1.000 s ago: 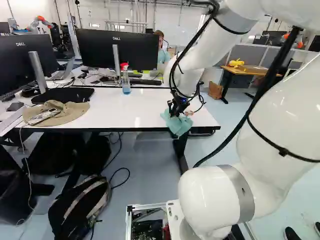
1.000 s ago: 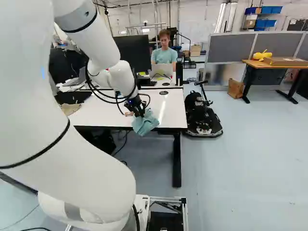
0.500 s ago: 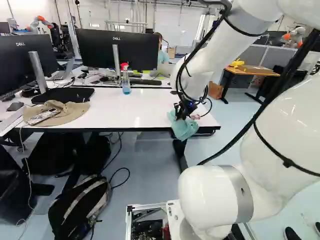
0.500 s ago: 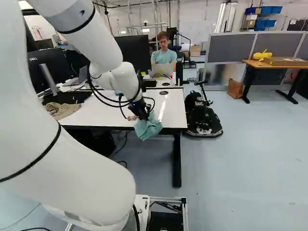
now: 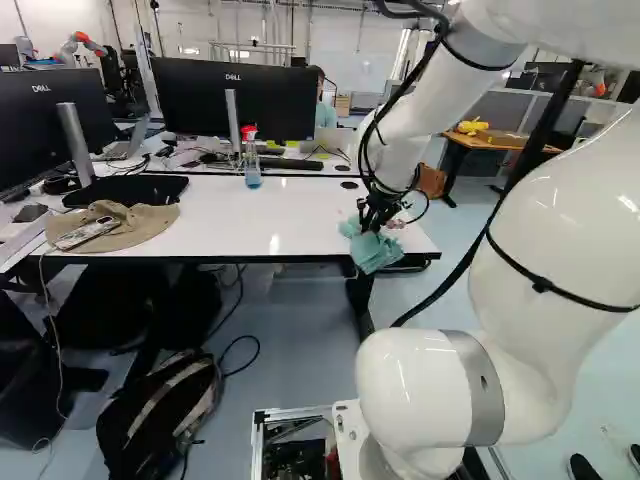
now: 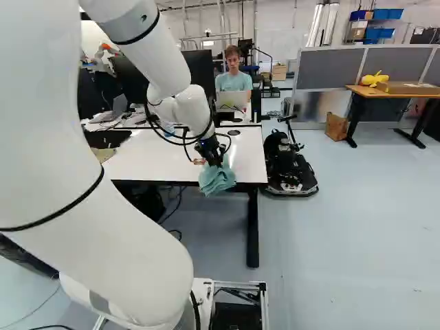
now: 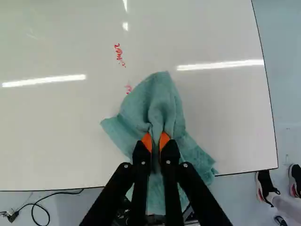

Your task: Clean the table with the green towel

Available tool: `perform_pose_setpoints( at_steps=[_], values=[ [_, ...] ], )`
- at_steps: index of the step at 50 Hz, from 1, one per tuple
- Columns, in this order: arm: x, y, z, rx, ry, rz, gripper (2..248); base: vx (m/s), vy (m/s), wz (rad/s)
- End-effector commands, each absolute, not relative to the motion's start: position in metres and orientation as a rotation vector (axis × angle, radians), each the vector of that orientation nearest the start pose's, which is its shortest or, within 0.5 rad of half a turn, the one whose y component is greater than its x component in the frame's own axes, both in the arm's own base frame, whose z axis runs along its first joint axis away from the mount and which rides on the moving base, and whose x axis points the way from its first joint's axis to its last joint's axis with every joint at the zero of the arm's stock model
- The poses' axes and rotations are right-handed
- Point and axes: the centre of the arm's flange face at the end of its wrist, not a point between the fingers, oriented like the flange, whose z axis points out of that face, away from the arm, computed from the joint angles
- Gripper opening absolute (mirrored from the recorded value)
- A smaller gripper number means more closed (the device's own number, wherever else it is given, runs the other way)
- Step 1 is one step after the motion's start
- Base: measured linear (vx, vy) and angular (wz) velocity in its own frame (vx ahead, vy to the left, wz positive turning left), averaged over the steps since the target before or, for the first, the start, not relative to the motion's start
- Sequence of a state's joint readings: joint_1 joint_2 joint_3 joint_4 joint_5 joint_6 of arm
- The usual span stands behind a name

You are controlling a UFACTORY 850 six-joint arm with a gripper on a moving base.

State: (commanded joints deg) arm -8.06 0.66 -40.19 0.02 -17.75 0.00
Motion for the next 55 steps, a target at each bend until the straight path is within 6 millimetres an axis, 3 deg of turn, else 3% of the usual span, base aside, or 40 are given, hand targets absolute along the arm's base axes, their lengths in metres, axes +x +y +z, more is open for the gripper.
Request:
perform_pose_setpoints(
  at_steps=[37, 55],
  values=[
    [0.493, -0.059, 0.448, -3.092, 0.184, -0.655, 38, 0.000, 0.000, 0.000],
    [0.527, -0.047, 0.448, -3.084, 0.137, -0.675, 38, 0.000, 0.000, 0.000]
  ],
)
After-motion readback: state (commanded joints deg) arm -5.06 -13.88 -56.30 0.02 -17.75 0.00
